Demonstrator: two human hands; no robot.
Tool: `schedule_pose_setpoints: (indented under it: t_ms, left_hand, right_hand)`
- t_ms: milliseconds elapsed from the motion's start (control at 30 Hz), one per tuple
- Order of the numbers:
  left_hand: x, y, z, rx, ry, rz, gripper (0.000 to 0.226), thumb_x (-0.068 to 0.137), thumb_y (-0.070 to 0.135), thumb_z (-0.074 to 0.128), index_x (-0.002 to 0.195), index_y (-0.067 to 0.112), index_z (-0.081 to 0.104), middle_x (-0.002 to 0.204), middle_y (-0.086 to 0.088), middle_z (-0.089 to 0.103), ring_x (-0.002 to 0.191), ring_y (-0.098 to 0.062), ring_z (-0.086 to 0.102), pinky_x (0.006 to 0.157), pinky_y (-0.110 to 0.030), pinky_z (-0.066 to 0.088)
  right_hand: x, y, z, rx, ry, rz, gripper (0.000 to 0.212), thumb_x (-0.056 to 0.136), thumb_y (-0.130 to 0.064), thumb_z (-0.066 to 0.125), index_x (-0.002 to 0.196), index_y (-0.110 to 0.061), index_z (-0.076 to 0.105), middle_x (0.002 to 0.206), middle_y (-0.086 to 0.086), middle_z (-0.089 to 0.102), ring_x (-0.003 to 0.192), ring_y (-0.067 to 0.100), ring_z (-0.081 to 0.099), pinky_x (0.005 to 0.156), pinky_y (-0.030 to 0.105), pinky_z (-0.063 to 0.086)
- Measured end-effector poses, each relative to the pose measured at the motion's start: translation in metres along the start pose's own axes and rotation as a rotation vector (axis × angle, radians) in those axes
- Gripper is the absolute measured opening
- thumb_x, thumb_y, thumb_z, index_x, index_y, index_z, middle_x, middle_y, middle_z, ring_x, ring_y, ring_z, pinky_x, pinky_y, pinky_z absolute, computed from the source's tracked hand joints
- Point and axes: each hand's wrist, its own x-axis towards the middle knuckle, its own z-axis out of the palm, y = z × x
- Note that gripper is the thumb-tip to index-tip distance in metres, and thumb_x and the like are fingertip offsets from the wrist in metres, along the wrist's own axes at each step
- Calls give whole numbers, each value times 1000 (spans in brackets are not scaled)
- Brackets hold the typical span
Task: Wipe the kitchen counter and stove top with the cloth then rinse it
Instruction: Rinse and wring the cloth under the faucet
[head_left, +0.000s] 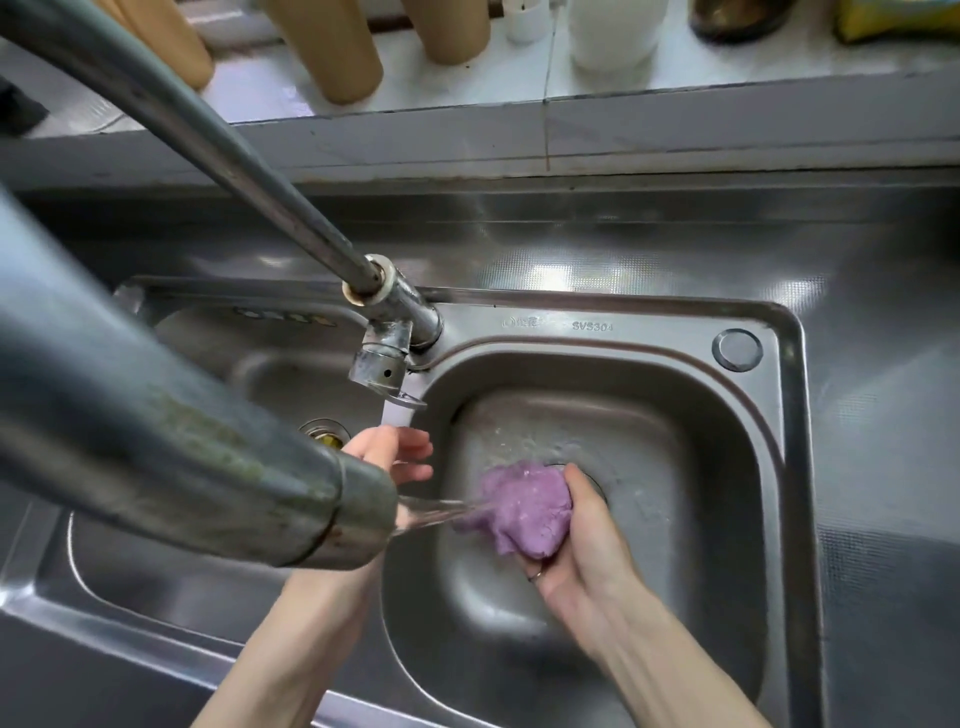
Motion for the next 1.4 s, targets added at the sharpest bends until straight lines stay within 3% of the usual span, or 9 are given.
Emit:
schedule_pose_setpoints:
  t_ms: [67,167,300,467,667,1133,1233,1300,1400]
  left_hand:
    - [-1,0,1,-59,-35,11,39,111,12,35,117,-13,64,106,-24,67,48,0,63,48,-12,44]
    - [-2,0,4,-99,-88,3,31,109,22,41,101,8,68,90,-5,73,54,0,65,47,-14,43]
    - [-5,1,9,-343,-138,-71,22,89,28,57,101,13,68,77,4,77,57,-5,68,42,-17,47]
    - [-5,2,18,-544,-139,-123,24,79,31,60,95,14,65,72,5,73,56,-7,68,40,-18,44]
    - [-4,9,33,-497,-39,-125,23,106,28,48,88,19,58,63,11,66,52,-3,65,43,-15,45]
    - [-4,-2,43,-407,-124,78,24,93,42,59,103,21,59,80,10,68,76,-6,66,71,-23,45]
    - [-3,-20,27,-280,-156,92,12,92,28,63,100,20,67,101,1,73,102,-16,65,82,-26,46]
    - [-3,-41,25,-197,-162,-17,15,97,16,59,99,22,73,114,-1,71,110,-18,60,87,-29,46]
    - [-2,-61,39,-221,-162,-303,20,89,26,62,103,21,75,110,-8,73,94,-24,70,75,-32,51]
  right_hand:
    - [0,1,-1,-3,0,0,46,106,-43,49,124,-5,67,107,21,78,71,32,75,43,29,54]
    - [-1,1,-1,3,-4,-6,43,105,-44,50,119,-8,68,110,24,76,72,31,72,41,29,54]
    - [-4,1,1,20,-9,0,36,103,-43,54,112,-12,69,97,18,78,60,25,72,42,28,54]
    - [-6,-1,6,3,-43,18,50,103,-44,52,130,-4,64,120,27,72,82,39,68,40,29,51]
    - [-5,-5,13,10,-32,12,53,104,-44,51,135,-3,63,120,25,73,97,39,61,42,28,51]
    - [-10,-8,8,-75,0,-30,52,103,-47,54,132,-5,66,125,25,70,95,38,64,44,29,52]
    - [-13,-9,3,-115,3,-61,46,103,-44,55,118,-4,71,113,26,75,92,41,67,43,28,51]
    - [-17,-11,1,-177,7,-137,39,103,-38,56,86,-8,75,82,20,75,68,33,65,48,30,48]
    - [-24,-6,0,-413,-11,-325,48,105,-28,52,60,-14,64,62,13,59,54,22,52,52,29,43]
